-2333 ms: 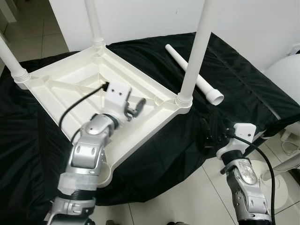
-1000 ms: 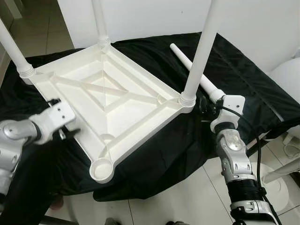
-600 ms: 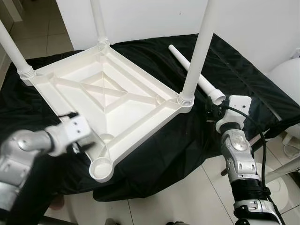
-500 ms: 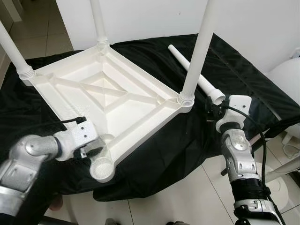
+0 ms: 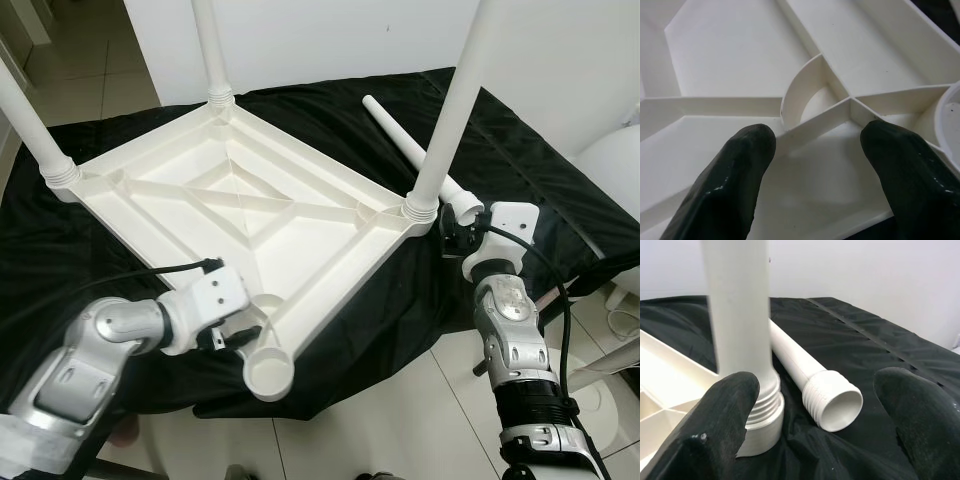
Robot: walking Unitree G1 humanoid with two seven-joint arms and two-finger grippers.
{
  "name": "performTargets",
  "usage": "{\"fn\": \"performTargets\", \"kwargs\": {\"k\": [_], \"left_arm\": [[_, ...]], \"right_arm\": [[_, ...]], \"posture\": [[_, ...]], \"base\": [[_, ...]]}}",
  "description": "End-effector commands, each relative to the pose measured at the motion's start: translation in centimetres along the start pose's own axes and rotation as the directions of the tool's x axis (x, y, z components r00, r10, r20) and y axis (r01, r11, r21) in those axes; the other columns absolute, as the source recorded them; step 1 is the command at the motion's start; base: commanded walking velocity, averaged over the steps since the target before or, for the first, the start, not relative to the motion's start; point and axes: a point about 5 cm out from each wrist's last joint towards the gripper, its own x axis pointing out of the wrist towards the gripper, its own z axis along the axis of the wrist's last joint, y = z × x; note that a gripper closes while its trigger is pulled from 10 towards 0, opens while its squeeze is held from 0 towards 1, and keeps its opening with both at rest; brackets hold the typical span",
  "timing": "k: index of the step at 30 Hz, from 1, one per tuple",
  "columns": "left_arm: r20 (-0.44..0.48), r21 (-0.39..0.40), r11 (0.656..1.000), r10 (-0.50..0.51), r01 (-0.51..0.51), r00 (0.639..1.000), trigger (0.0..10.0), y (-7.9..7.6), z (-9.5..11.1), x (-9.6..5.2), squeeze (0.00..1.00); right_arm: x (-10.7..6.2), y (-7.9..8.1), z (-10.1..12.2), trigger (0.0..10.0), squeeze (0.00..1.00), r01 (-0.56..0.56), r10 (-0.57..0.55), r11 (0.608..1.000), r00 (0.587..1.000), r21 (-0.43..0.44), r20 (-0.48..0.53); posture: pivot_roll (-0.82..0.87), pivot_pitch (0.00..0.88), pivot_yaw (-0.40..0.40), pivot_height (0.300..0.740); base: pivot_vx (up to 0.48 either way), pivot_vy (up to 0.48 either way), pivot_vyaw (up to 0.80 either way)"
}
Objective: Building children table
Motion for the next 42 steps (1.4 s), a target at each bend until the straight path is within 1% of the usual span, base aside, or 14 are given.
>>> {"fn": "performTargets", "kwargs": {"k": [1,5,8,10,11,12,15,18,20,25,26,32,36,42], "left_arm": [[0.027,0.015,0.997,-0.083,0.082,0.996,10.0,-0.8,0.8,0.5,0.00],[0.028,0.020,0.997,-0.075,0.074,0.997,10.0,-0.6,0.9,0.7,0.00],[0.020,0.036,0.997,-0.063,0.062,0.998,10.0,0.4,0.6,1.1,0.00],[0.020,0.036,0.997,-0.063,0.062,0.998,10.0,0.4,0.6,1.1,0.00],[0.006,0.063,0.996,-0.067,0.066,0.998,10.0,1.3,0.2,1.2,0.00],[0.006,0.063,0.996,-0.067,0.066,0.998,10.0,1.3,0.2,1.2,0.00],[-0.039,0.137,0.988,-0.065,0.069,0.997,10.0,3.9,-0.6,0.9,0.00],[-0.055,0.146,0.987,-0.058,0.066,0.997,10.0,4.7,-0.8,0.8,0.00],[-0.100,0.186,0.980,-0.052,0.070,0.994,10.0,6.0,-1.2,0.9,0.00],[-0.116,0.191,0.978,-0.065,0.086,0.991,10.0,6.7,-1.2,1.4,0.00],[-0.160,0.226,0.968,-0.077,0.112,0.984,10.0,7.4,-1.5,2.0,0.00],[-0.193,0.253,0.957,-0.096,0.144,0.977,10.0,7.7,-1.8,2.4,0.00],[-0.256,0.283,0.940,-0.117,0.190,0.960,10.0,8.2,-2.4,3.2,0.00],[-0.272,0.289,0.936,-0.119,0.199,0.955,10.0,8.7,-2.5,4.0,0.00]], "right_arm": [[0.0,-0.2,-0.2,10.0,0.00,0.006,-0.006,1.000,1.000,0.013,-0.002],[-0.1,-0.1,-0.3,10.0,0.00,0.005,-0.005,1.000,1.000,0.015,-0.003],[-0.2,0.1,-0.4,10.0,0.00,0.000,0.000,1.000,1.000,0.017,-0.004],[-0.2,0.1,-0.4,10.0,0.00,0.000,0.000,1.000,1.000,0.017,-0.004],[-0.4,0.2,-0.6,10.0,0.00,-0.003,0.004,1.000,1.000,0.021,-0.007],[-0.4,0.2,-0.6,10.0,0.00,-0.003,0.004,1.000,1.000,0.021,-0.007],[-1.0,0.4,-1.0,10.0,0.00,-0.024,0.025,0.999,1.000,0.025,-0.017],[-1.1,0.4,-1.1,10.0,0.00,-0.029,0.029,0.999,0.999,0.024,-0.017],[-1.6,0.4,-1.2,10.0,0.00,-0.037,0.037,0.999,0.999,0.024,-0.015],[-1.9,0.4,-1.1,10.0,0.00,-0.060,0.060,0.998,0.998,0.024,-0.009],[-2.0,0.4,-0.9,10.0,0.00,-0.077,0.077,0.997,0.997,0.021,-0.003],[-2.1,0.2,-0.8,10.0,0.00,-0.077,0.077,0.997,0.997,0.016,-0.001],[-2.1,-0.4,-0.6,10.0,0.00,-0.064,0.064,0.998,0.998,0.005,0.006],[-2.2,-0.4,-0.4,10.0,0.00,-0.063,0.063,0.998,0.998,0.006,0.008]], "posture": [[-0.04,0.081,0.057,0.740],[-0.04,0.075,0.062,0.740],[-0.03,0.070,0.064,0.740],[-0.03,0.070,0.064,0.740],[-0.02,0.070,0.062,0.740],[-0.02,0.070,0.062,0.740],[-0.02,0.073,0.069,0.740],[-0.03,0.076,0.079,0.740],[-0.03,0.080,0.083,0.740],[-0.03,0.084,0.087,0.740],[-0.04,0.086,0.094,0.740],[-0.05,0.088,0.099,0.740],[-0.06,0.092,0.106,0.740],[-0.07,0.096,0.110,0.740]], "base": [[0.000,0.000,0.00],[0.000,0.000,0.00],[0.000,0.000,0.00],[0.000,0.000,0.00],[0.000,0.000,0.00],[0.000,0.000,0.00],[0.000,0.000,0.00],[0.000,0.000,0.00],[0.000,0.000,0.00],[0.000,0.000,0.00],[0.000,0.000,0.00],[0.000,0.000,0.00],[0.000,0.000,0.00],[0.000,0.000,0.00]]}}
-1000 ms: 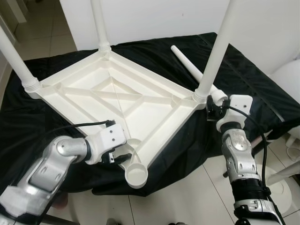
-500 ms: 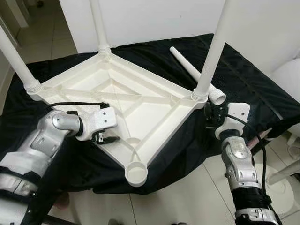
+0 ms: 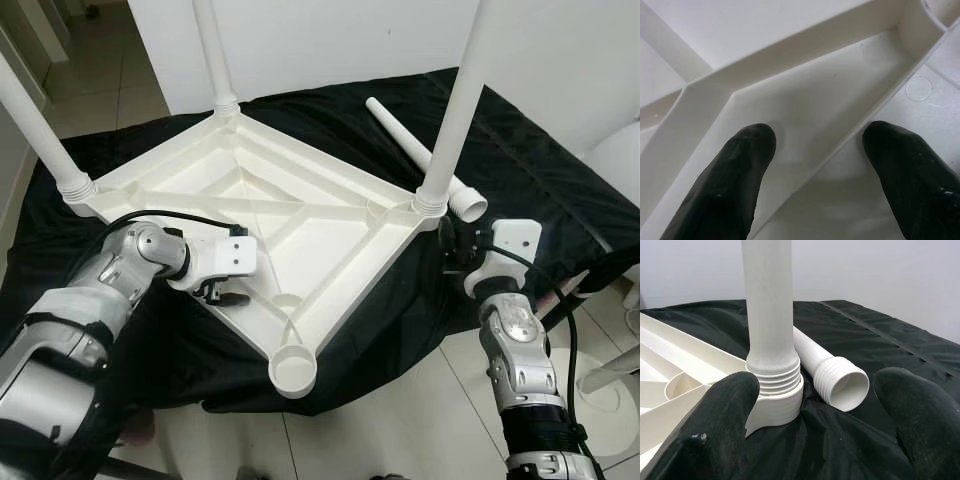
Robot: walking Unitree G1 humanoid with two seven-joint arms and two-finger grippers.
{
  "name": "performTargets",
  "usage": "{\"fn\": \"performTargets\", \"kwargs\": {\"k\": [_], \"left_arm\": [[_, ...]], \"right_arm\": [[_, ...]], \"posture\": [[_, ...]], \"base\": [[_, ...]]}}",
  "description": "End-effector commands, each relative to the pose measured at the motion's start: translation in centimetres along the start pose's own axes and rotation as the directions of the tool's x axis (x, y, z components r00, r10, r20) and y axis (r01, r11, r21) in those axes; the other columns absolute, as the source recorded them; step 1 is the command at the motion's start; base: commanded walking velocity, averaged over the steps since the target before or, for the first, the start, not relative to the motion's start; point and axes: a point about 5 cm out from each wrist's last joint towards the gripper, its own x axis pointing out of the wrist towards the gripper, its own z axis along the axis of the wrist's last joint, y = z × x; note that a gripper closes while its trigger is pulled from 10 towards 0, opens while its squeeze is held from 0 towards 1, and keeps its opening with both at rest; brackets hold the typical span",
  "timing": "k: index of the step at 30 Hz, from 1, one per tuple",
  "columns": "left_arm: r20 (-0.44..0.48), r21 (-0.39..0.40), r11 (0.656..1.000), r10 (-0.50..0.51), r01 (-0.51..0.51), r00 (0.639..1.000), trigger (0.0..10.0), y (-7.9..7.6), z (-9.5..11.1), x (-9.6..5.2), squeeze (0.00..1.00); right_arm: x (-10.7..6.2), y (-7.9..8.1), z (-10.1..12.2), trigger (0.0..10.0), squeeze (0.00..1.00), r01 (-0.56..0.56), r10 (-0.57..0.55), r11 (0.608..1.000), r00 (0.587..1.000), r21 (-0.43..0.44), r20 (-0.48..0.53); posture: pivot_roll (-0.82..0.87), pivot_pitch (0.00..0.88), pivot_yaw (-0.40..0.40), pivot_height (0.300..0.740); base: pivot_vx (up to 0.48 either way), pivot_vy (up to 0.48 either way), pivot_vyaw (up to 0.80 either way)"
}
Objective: Building children table
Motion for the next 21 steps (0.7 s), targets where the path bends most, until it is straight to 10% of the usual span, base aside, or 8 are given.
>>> {"fn": "performTargets", "kwargs": {"k": [1,10,12,13,16,17,21], "left_arm": [[-0.022,0.008,1.000,-0.007,0.007,1.000,10.0,-0.21,-0.44,0.32,0.00],[-0.016,0.000,0.999,-0.035,0.035,0.999,9.3,-0.12,-0.57,0.67,0.00],[-0.023,0.004,0.999,-0.043,0.043,0.999,7.7,-0.19,-0.69,0.78,0.00],[-0.015,-0.005,0.998,-0.057,0.057,0.998,4.1,-0.30,-0.75,0.92,0.00],[-0.007,-0.012,0.998,-0.067,0.067,0.998,4.1,-0.38,-0.77,1.00,0.00],[0.017,-0.033,0.996,-0.077,0.078,0.997,0.0,-0.36,-0.68,1.02,0.00],[0.069,-0.071,0.992,-0.095,0.100,0.993,0.0,-0.17,-0.41,0.83,0.00]], "right_arm": [[-0.24,-0.05,-0.18,10.0,0.00,-0.001,0.001,1.000,1.000,0.005,-0.014],[-0.30,-0.11,-0.07,10.0,0.00,0.001,-0.001,1.000,1.000,0.008,-0.012],[-0.30,-0.09,-0.06,10.0,0.00,0.001,-0.001,1.000,1.000,0.008,-0.013],[-0.31,-0.08,-0.05,10.0,0.00,0.001,-0.001,1.000,1.000,0.008,-0.012],[-0.32,-0.06,-0.04,10.0,0.00,0.002,-0.001,1.000,1.000,0.008,-0.012],[-0.35,-0.07,-0.02,10.0,0.00,0.003,-0.003,1.000,1.000,0.009,-0.012],[-0.44,-0.08,-0.02,10.0,0.00,0.006,-0.006,1.000,1.000,0.011,-0.012]], "posture": [[-0.07,0.096,0.110,0.740],[-0.07,0.105,0.115,0.740],[-0.08,0.107,0.118,0.740],[-0.08,0.108,0.120,0.740],[-0.08,0.108,0.120,0.740],[-0.08,0.109,0.122,0.740],[-0.08,0.111,0.122,0.740]], "base": [[0.000,0.000,0.00],[0.000,0.000,0.00],[0.000,0.000,0.00],[0.000,0.000,0.00],[0.000,0.000,0.00],[0.000,0.000,0.00],[0.000,0.000,0.00]]}}
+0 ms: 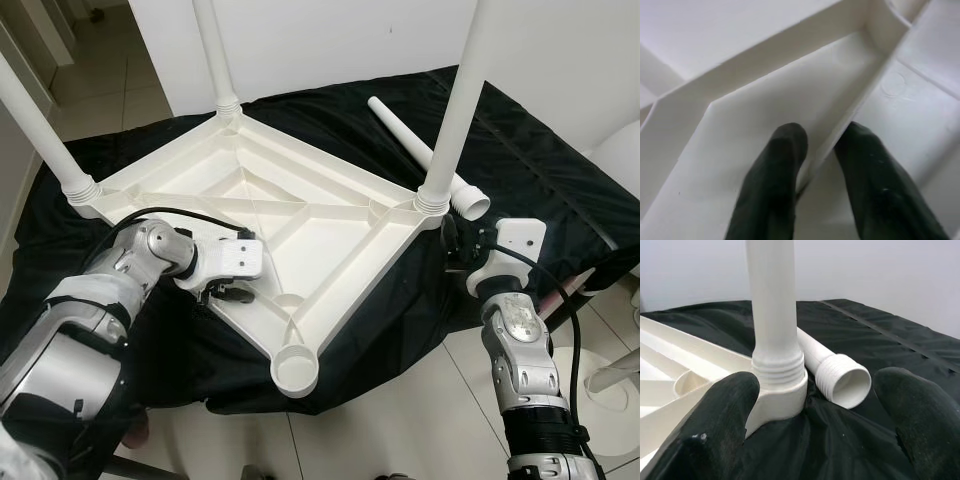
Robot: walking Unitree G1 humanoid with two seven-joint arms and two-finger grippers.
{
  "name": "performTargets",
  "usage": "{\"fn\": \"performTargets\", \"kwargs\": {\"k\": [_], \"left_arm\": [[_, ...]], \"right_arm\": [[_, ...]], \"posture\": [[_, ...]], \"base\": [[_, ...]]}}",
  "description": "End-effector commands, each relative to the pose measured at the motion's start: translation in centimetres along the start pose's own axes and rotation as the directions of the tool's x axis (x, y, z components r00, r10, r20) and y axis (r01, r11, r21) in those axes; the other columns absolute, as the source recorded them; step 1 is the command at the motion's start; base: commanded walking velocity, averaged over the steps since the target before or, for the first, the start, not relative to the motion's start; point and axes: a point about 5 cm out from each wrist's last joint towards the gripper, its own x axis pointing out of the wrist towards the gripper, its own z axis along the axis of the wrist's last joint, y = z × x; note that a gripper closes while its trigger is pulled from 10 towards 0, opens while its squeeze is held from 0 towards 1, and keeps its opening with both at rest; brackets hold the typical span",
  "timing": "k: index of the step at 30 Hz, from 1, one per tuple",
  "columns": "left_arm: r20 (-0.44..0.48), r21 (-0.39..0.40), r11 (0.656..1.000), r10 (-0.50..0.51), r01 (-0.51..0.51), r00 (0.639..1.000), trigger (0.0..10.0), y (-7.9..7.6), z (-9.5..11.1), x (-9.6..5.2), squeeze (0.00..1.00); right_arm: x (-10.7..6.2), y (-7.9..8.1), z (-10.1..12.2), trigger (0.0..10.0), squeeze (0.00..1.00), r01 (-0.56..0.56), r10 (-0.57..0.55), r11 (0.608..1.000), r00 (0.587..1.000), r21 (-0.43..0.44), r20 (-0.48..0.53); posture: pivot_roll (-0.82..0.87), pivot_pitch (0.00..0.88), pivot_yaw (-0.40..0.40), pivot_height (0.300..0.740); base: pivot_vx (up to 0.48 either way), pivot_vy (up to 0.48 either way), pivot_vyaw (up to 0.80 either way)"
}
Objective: Building children table
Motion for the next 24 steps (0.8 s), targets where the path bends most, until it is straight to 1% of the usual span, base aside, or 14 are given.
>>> {"fn": "performTargets", "kwargs": {"k": [1,4,7,14,15,18,21,22,24], "left_arm": [[0.039,-0.076,0.997,0.007,-0.004,0.999,0.0,-0.2,-0.5,0.0,0.00],[0.062,-0.097,0.995,0.008,-0.002,0.998,0.0,0.0,-0.5,-0.2,0.00],[0.064,-0.099,0.995,0.010,-0.003,0.998,0.0,0.0,-0.5,-0.3,0.00],[0.092,-0.160,0.986,0.051,-0.036,0.994,0.0,-0.2,-1.2,-0.6,0.00],[0.078,-0.173,0.982,0.084,-0.069,0.993,0.0,-0.1,-1.6,-0.7,0.00],[0.067,-0.189,0.977,0.112,-0.098,0.991,0.0,-0.1,-1.9,-0.9,0.00],[0.042,-0.237,0.952,0.209,-0.193,0.977,0.0,0.1,-2.5,-1.1,0.00],[0.042,-0.237,0.952,0.209,-0.193,0.977,0.0,0.1,-2.5,-1.1,0.00],[0.038,-0.249,0.940,0.250,-0.233,0.967,0.0,0.3,-2.6,-1.1,0.00]], "right_arm": [[-0.3,0.0,-0.2,10.0,0.00,0.004,-0.004,1.000,1.000,0.008,-0.014],[-0.3,0.0,-0.3,10.0,0.00,0.006,-0.005,1.000,1.000,0.009,-0.017],[-0.3,0.0,-0.3,10.0,0.00,0.006,-0.006,1.000,1.000,0.010,-0.017],[-0.4,0.1,-0.2,10.0,0.00,0.008,-0.008,1.000,1.000,0.016,-0.019],[-0.4,0.1,-0.2,10.0,0.00,0.009,-0.009,1.000,1.000,0.018,-0.019],[-0.4,0.1,-0.2,10.0,0.00,0.011,-0.010,1.000,1.000,0.019,-0.019],[-0.4,0.1,-0.3,10.0,0.00,0.012,-0.011,1.000,1.000,0.020,-0.022],[-0.4,0.1,-0.3,10.0,0.00,0.012,-0.011,1.000,1.000,0.020,-0.022],[-0.4,0.1,-0.3,10.0,0.00,0.013,-0.012,1.000,1.000,0.022,-0.023]], "posture": [[-0.08,0.111,0.122,0.740],[-0.07,0.112,0.122,0.740],[-0.07,0.112,0.122,0.740],[-0.07,0.123,0.116,0.740],[-0.07,0.125,0.114,0.740],[-0.07,0.128,0.111,0.740],[-0.07,0.129,0.110,0.740],[-0.07,0.129,0.110,0.740],[-0.07,0.130,0.109,0.740]], "base": [[0.000,0.000,0.00],[0.000,0.000,0.00],[0.000,0.000,0.00],[0.000,0.000,0.00],[0.000,0.000,0.00],[0.000,0.000,0.00],[0.000,0.000,0.00],[0.000,0.000,0.00],[0.000,0.000,0.00]]}}
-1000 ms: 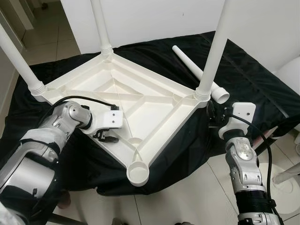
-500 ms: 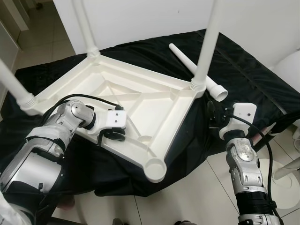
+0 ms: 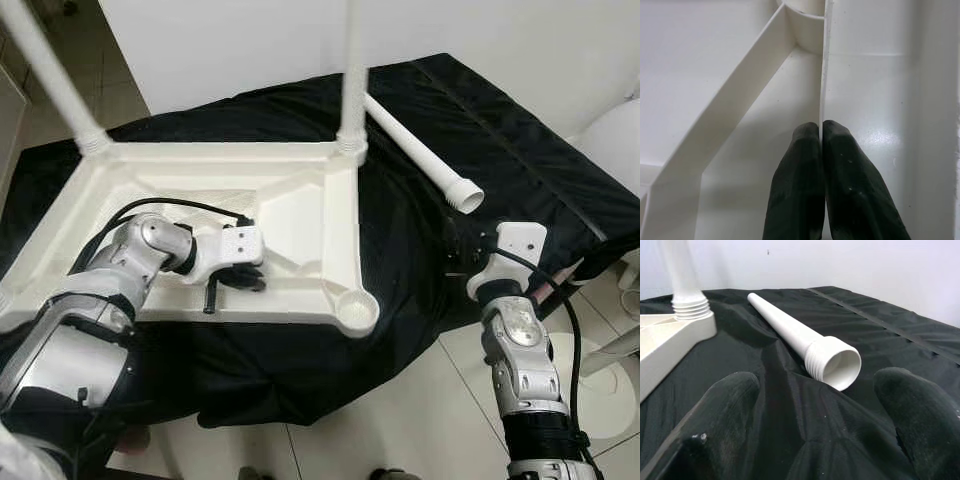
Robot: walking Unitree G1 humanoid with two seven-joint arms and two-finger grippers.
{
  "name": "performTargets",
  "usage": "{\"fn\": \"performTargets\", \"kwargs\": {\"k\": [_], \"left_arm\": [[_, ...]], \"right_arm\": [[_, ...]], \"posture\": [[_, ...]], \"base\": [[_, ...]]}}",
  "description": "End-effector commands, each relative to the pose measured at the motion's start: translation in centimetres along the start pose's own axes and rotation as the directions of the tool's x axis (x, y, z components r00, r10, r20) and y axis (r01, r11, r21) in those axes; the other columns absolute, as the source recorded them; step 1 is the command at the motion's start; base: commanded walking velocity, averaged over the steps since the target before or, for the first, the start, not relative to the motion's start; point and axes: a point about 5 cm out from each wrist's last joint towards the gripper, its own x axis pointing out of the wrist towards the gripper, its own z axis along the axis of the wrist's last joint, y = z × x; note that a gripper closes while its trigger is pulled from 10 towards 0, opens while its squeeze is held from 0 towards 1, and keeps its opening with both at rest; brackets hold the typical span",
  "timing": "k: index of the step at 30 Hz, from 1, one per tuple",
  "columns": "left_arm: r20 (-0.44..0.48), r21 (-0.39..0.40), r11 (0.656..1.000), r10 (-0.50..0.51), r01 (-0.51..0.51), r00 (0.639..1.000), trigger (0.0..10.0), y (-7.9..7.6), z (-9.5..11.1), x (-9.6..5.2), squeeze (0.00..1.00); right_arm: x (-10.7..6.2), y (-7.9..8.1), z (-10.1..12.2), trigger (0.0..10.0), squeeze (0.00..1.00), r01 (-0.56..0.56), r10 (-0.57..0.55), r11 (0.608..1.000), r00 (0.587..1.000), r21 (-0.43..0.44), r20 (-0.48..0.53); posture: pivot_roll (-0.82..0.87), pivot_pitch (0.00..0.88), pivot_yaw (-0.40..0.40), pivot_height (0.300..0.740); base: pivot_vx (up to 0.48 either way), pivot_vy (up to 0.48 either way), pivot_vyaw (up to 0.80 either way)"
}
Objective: Building children table
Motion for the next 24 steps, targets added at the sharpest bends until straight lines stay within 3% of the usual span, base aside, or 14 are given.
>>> {"fn": "performTargets", "kwargs": {"k": [1,11,12,13,16,17,19,20,22,23,24], "left_arm": [[-0.008,-0.090,0.970,0.225,-0.224,0.974,0.0,0.3,-1.5,-0.1,0.00],[0.057,-0.139,0.928,0.355,-0.345,0.933,0.0,0.0,0.3,1.9,0.00],[0.072,-0.141,0.929,0.353,-0.341,0.933,1.3,-0.2,0.8,2.2,0.00],[0.088,-0.137,0.934,0.344,-0.331,0.935,10.0,-0.3,1.3,2.5,0.00],[0.110,-0.139,0.934,0.344,-0.328,0.933,10.0,-0.3,1.9,2.6,0.00],[0.119,-0.143,0.933,0.346,-0.329,0.931,10.0,-0.2,2.0,2.5,0.20],[0.124,-0.148,0.932,0.349,-0.331,0.929,10.0,-0.2,2.1,2.4,0.20],[0.128,-0.157,0.930,0.352,-0.332,0.927,10.0,-0.1,2.2,2.1,1.00],[0.119,-0.148,0.926,0.366,-0.348,0.923,10.0,0.2,2.3,1.7,1.00],[0.116,-0.145,0.922,0.376,-0.359,0.919,10.0,0.3,2.4,1.3,0.76],[0.116,-0.145,0.922,0.376,-0.359,0.919,10.0,0.3,2.4,1.3,0.76]], "right_arm": [[-0.1,0.1,-0.1,10.0,0.00,0.003,-0.003,1.000,1.000,0.015,-0.008],[0.1,0.2,-0.1,10.0,0.00,0.005,-0.005,1.000,1.000,0.020,-0.008],[0.1,0.2,-0.1,10.0,0.00,0.005,-0.004,1.000,1.000,0.021,-0.008],[0.1,0.3,-0.1,10.0,0.00,0.003,-0.003,1.000,1.000,0.022,-0.008],[0.2,0.4,-0.1,10.0,0.00,-0.001,0.001,1.000,1.000,0.023,-0.008],[0.3,0.5,-0.1,10.0,0.00,-0.005,0.005,1.000,1.000,0.022,-0.007],[0.3,0.5,-0.1,10.0,0.00,-0.007,0.007,1.000,1.000,0.022,-0.007],[0.3,0.5,-0.1,10.0,0.00,-0.008,0.008,1.000,1.000,0.022,-0.007],[0.4,0.5,-0.1,10.0,0.00,-0.009,0.009,1.000,1.000,0.023,-0.007],[0.4,0.5,-0.1,10.0,0.00,-0.010,0.010,1.000,1.000,0.023,-0.006],[0.4,0.5,-0.1,10.0,0.00,-0.010,0.010,1.000,1.000,0.023,-0.006]], "posture": [[-0.07,0.129,0.108,0.740],[-0.06,0.126,0.107,0.740],[-0.06,0.126,0.100,0.740],[-0.06,0.126,0.100,0.740],[-0.06,0.126,0.095,0.740],[-0.05,0.125,0.092,0.740],[-0.05,0.125,0.092,0.740],[-0.05,0.124,0.091,0.740],[-0.05,0.122,0.090,0.740],[-0.05,0.119,0.090,0.740],[-0.05,0.119,0.090,0.740]], "base": [[0.000,0.000,0.00],[0.000,0.000,0.00],[0.000,0.000,0.00],[0.000,0.000,0.00],[0.000,0.000,0.00],[0.000,0.000,0.00],[0.000,0.000,0.00],[0.000,0.000,0.00],[0.000,0.000,0.00],[0.000,0.000,0.00],[0.000,0.000,0.00]]}}
